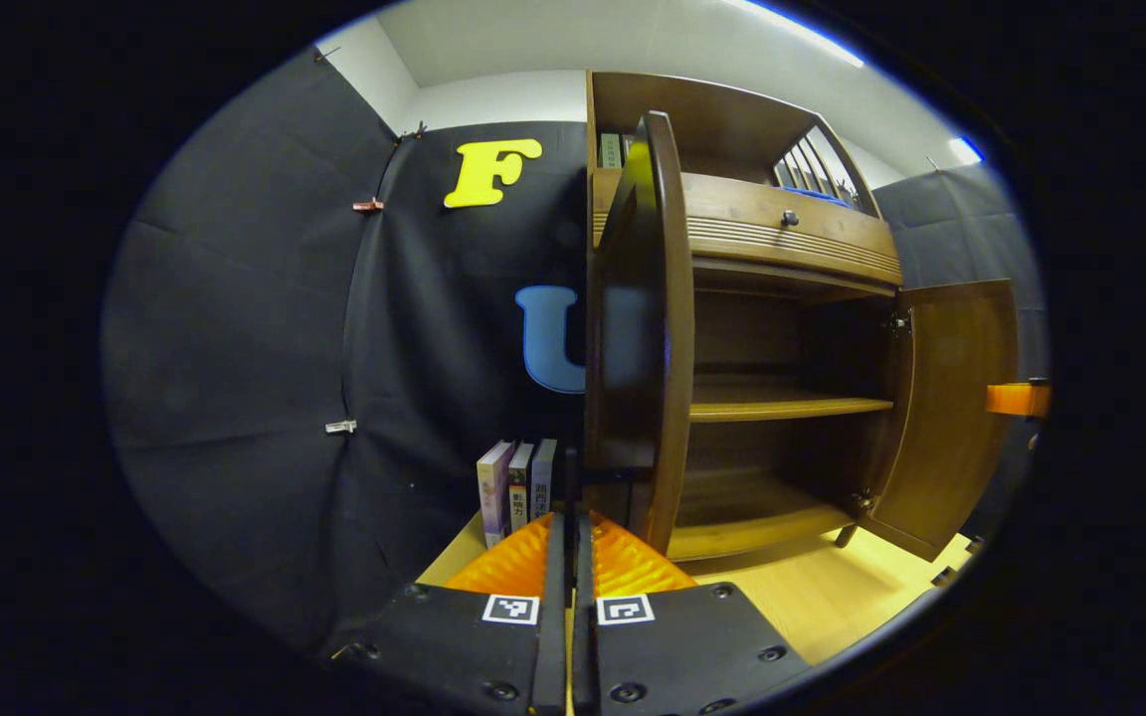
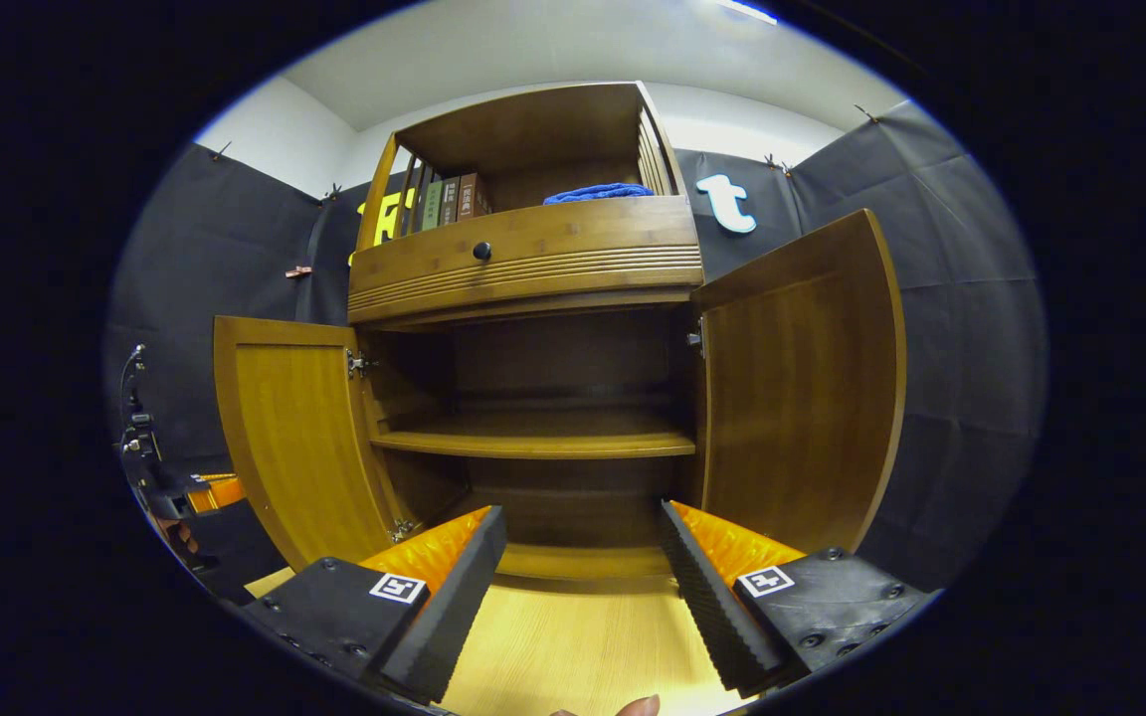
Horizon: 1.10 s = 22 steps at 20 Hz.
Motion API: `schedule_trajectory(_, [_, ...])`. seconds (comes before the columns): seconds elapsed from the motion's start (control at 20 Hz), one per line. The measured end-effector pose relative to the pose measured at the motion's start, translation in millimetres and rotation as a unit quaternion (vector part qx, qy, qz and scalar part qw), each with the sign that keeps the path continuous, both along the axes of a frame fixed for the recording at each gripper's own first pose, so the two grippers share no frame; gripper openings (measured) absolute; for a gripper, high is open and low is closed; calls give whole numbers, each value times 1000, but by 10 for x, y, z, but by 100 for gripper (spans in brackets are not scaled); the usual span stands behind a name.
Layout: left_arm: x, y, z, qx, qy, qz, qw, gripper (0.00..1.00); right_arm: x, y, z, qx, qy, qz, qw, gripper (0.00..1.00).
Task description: Open the right door of the double-door shoe cabinet with the right hand, and open the left door with the left hand.
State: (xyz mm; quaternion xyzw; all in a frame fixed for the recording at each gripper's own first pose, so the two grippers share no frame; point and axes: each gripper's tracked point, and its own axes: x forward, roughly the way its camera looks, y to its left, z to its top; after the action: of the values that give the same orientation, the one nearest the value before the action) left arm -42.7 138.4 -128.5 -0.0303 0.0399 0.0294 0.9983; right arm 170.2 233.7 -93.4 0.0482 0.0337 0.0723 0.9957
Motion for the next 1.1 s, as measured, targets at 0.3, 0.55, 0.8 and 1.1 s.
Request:
schedule_trajectory(0.3, [-306, -207, 75, -2, -8, 17, 1000, 55, 57, -66, 23, 6, 1, 3, 1000, 98])
schedule_trajectory(0.55, [-386, -519, 25, 1, 5, 10, 1000, 80, 88, -153, 59, 3, -2, 9, 1000, 98])
schedule_trajectory(0.8, [-316, -918, 161, 7, -3, -13, 1000, 98, 117, -266, 105, 7, -8, 3, 1000, 98])
schedule_trajectory(1.1, [-159, -1291, 303, 5, 0, -34, 999, 98, 163, -391, 129, 3, -16, -7, 1000, 98])
